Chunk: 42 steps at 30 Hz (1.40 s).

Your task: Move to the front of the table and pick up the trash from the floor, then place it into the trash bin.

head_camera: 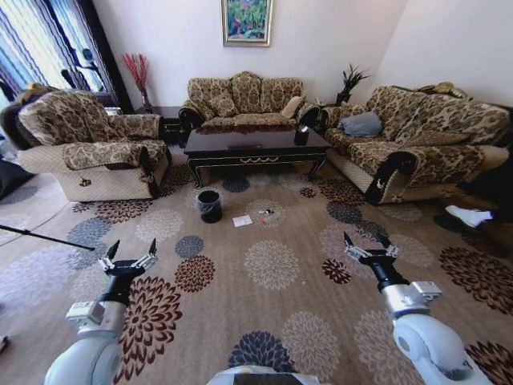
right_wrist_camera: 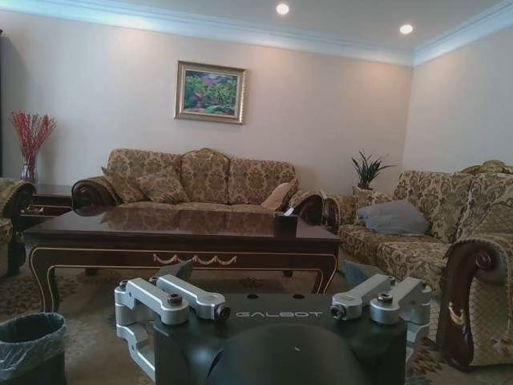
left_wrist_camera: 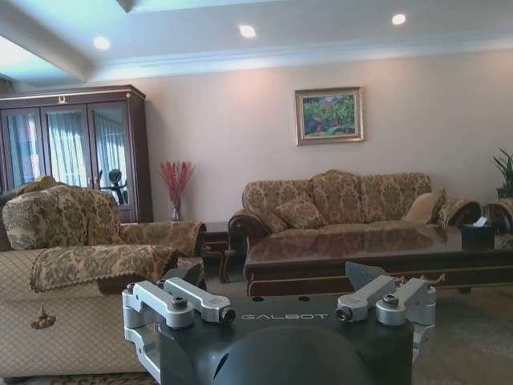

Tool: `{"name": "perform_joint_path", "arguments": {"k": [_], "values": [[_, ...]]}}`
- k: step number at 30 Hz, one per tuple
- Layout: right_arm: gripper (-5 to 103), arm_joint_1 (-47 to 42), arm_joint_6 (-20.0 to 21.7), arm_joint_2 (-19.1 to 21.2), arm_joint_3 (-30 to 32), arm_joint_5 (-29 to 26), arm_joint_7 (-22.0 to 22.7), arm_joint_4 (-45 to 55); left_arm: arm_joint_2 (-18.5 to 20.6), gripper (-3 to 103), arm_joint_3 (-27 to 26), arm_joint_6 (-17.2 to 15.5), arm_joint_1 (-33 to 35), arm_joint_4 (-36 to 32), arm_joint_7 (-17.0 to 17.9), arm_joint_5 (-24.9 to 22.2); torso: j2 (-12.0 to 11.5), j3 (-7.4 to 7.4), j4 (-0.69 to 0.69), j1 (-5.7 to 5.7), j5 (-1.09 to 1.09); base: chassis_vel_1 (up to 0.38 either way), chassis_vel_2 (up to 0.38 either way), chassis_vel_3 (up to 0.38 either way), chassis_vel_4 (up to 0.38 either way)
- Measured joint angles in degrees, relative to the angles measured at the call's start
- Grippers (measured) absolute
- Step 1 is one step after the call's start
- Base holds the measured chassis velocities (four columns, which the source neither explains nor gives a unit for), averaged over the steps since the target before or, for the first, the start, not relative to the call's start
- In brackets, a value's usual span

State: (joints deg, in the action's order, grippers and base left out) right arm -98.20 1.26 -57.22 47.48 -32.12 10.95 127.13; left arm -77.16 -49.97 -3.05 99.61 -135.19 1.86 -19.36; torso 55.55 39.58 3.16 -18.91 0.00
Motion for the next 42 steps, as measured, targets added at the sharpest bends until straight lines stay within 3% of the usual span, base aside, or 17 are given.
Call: {"name": "perform_joint_path", "arguments": {"k": [14, 17, 42], "values": [[100, -0.1, 1.1, 0.1, -0.4, -1.2, 1.8, 0.4, -0.6, 100, 0.3, 2.7, -1.1, 1.0, -2.1, -3.9, -2.9, -1.63, 0.0, 1.22, 0.0, 0.0, 0.0, 0.0, 0.0], [100, 0.0, 1.8, 0.3, -0.5, -3.7, 2.8, 0.6, -0.6, 100, 0.5, 4.1, -1.8, 2.4, -2.6, -4.2, -3.5, -2.0, 0.0, 1.5, 0.0, 0.0, 0.0, 0.0, 0.0], [100, -0.5, 0.4, 0.4, -0.9, -2.2, 1.5, 0.2, 0.2, 100, 1.0, 4.0, -2.5, 4.9, -2.6, -4.0, -7.1, -4.0, 0.0, 3.05, 0.0, 0.0, 0.0, 0.0, 0.0]]}}
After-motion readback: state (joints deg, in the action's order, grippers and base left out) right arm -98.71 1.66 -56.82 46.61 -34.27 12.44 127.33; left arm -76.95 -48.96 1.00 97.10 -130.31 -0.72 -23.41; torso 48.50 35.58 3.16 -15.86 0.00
